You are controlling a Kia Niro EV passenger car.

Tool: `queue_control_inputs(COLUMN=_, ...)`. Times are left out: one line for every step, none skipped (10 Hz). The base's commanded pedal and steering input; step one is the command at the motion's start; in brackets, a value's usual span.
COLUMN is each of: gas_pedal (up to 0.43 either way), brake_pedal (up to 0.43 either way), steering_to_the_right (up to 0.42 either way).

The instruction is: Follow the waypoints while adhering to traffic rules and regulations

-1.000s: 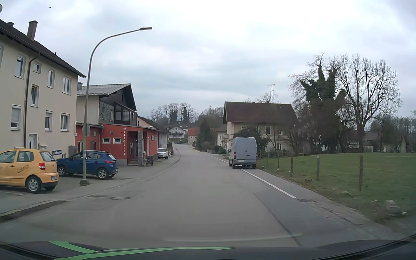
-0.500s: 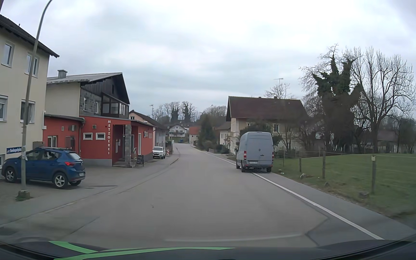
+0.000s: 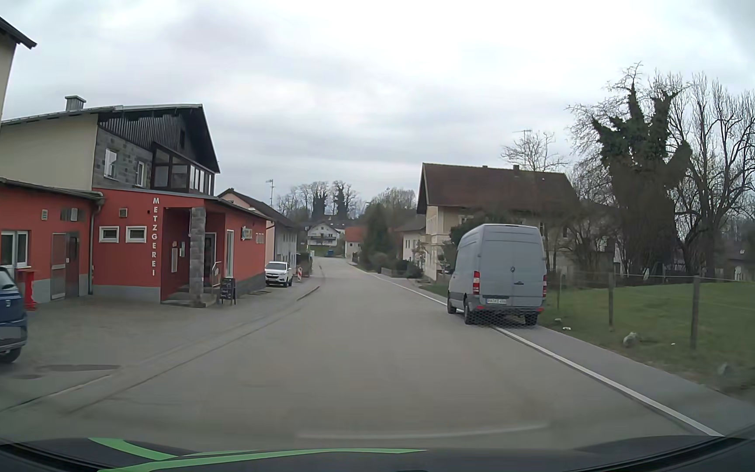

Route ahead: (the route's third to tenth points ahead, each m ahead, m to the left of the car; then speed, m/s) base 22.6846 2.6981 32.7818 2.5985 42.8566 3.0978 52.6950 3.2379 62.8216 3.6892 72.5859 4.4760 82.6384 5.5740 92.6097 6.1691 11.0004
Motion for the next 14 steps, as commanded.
queue_control_inputs(gas_pedal=0.000, brake_pedal=0.000, steering_to_the_right=-0.002)
queue_control_inputs(gas_pedal=0.000, brake_pedal=0.000, steering_to_the_right=-0.002)
queue_control_inputs(gas_pedal=0.000, brake_pedal=0.000, steering_to_the_right=-0.002)
queue_control_inputs(gas_pedal=0.000, brake_pedal=0.000, steering_to_the_right=-0.002)
queue_control_inputs(gas_pedal=0.000, brake_pedal=0.000, steering_to_the_right=-0.002)
queue_control_inputs(gas_pedal=0.000, brake_pedal=0.000, steering_to_the_right=0.000)
queue_control_inputs(gas_pedal=0.008, brake_pedal=0.000, steering_to_the_right=0.000)
queue_control_inputs(gas_pedal=0.020, brake_pedal=0.000, steering_to_the_right=0.000)
queue_control_inputs(gas_pedal=0.028, brake_pedal=0.000, steering_to_the_right=0.000)
queue_control_inputs(gas_pedal=0.039, brake_pedal=0.000, steering_to_the_right=0.000)
queue_control_inputs(gas_pedal=0.047, brake_pedal=0.000, steering_to_the_right=0.001)
queue_control_inputs(gas_pedal=0.059, brake_pedal=0.000, steering_to_the_right=0.000)
queue_control_inputs(gas_pedal=0.059, brake_pedal=0.000, steering_to_the_right=0.000)
queue_control_inputs(gas_pedal=0.059, brake_pedal=0.000, steering_to_the_right=0.000)
